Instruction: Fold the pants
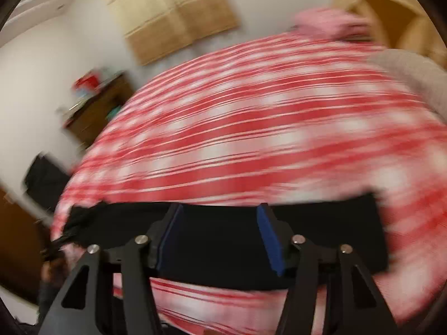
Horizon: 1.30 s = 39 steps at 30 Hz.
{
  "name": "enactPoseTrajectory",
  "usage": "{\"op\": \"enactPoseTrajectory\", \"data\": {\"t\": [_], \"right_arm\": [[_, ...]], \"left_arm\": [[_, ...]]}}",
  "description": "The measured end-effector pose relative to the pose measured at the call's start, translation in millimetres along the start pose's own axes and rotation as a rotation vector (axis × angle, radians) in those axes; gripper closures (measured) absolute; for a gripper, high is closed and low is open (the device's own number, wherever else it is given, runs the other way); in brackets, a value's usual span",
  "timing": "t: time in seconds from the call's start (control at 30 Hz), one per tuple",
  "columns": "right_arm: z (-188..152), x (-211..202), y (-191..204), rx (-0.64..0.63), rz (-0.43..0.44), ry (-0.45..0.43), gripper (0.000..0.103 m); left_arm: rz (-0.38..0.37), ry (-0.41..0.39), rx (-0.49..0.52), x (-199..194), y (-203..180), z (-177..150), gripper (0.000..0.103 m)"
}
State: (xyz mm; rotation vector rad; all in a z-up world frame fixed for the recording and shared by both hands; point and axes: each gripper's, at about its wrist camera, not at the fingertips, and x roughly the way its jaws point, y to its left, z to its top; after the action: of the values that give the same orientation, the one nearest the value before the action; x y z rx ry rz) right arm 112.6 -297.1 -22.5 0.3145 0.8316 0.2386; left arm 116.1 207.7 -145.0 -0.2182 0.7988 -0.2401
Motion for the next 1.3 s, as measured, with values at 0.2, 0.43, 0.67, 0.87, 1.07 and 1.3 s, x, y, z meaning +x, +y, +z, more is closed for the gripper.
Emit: {"op": "enactPoseTrajectory", "data": {"t": [0.2, 0.43, 0.67, 0.87, 1.07, 1.3], "right_arm": [[18.4, 135.7, 94.1, -0.059, 0.226, 0.202, 0.053], [8.1, 265.4, 182.9, -0.018, 0.418, 0.490, 0.052], [4.9, 313.6, 218.8, 0.003, 0.447, 0.629, 0.052], [-3.0, 328.2, 229.0, -0.024, 0.446, 0.680, 0.059], [-5.0, 331.4, 235.7, -0.048, 0.443, 0.686, 0.066], [-8.1, 341.5, 240.5, -0.072, 0.433, 0.689, 0.088]], "left_arm": [[-0.015, -0.017, 0.044, -3.4, -2.7, -7.0, 0.030], [-0.001, -0.060, 0.069, -6.1, -9.8, -12.5, 0.025], [0.116, -0.242, 0.093, -74.1, 3.9, 22.9, 0.024], [0.177, -0.196, -0.003, -66.9, 63.9, 60.9, 0.024], [0.099, 0.021, -0.138, -3.0, 100.4, 80.2, 0.039], [0.135, -0.009, -0.114, -0.7, 96.0, 74.7, 0.078]]}}
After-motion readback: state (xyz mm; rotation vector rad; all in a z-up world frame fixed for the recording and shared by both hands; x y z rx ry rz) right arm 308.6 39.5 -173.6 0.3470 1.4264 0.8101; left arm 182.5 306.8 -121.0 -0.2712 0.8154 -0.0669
